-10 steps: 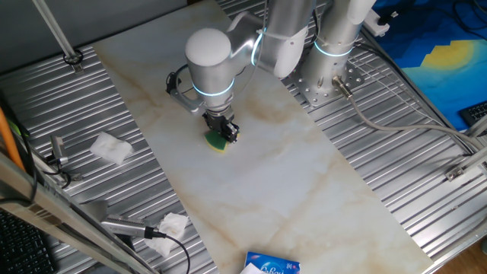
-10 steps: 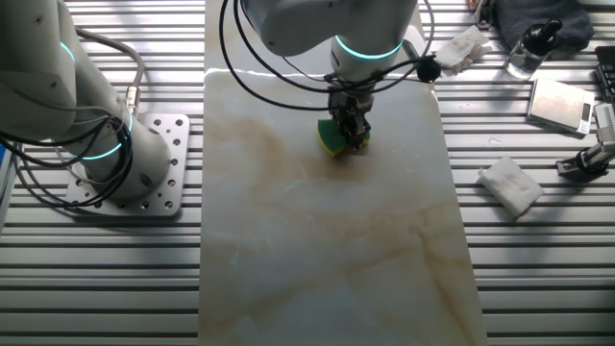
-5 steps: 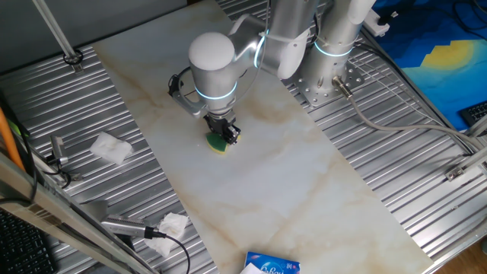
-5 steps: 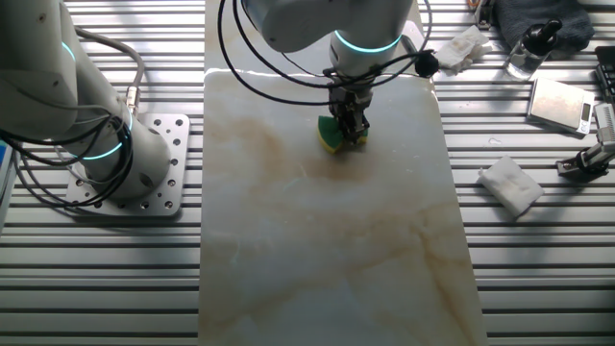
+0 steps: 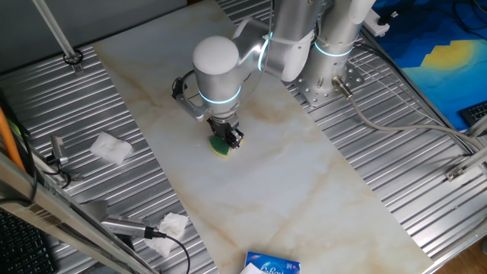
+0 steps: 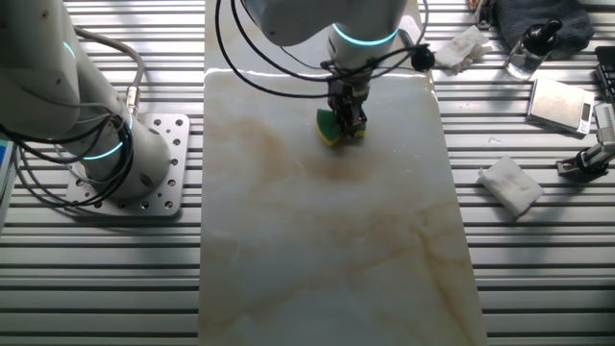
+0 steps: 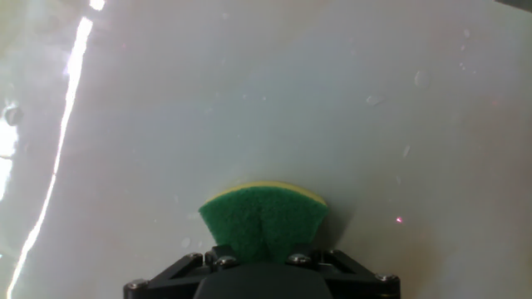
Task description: Clean the tabletop with a sponge
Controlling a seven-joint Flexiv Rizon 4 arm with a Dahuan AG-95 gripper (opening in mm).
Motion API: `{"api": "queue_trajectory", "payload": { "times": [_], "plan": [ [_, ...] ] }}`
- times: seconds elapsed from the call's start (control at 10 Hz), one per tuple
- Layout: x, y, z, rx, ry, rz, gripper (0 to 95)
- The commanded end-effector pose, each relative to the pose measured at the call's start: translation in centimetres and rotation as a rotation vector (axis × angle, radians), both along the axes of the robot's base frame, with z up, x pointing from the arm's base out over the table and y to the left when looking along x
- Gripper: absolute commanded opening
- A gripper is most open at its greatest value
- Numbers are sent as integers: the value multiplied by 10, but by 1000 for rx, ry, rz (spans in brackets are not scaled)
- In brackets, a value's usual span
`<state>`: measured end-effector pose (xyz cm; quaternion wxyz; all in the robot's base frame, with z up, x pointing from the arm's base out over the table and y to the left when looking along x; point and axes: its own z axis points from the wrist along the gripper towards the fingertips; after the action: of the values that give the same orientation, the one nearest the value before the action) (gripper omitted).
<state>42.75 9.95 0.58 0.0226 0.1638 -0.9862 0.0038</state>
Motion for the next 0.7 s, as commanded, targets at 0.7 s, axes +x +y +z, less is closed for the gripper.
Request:
{"api": "queue_trajectory", "payload": {
  "times": [0.7],
  "plan": [
    [-8, 29, 2, -1, -4, -44, 380]
  ]
}}
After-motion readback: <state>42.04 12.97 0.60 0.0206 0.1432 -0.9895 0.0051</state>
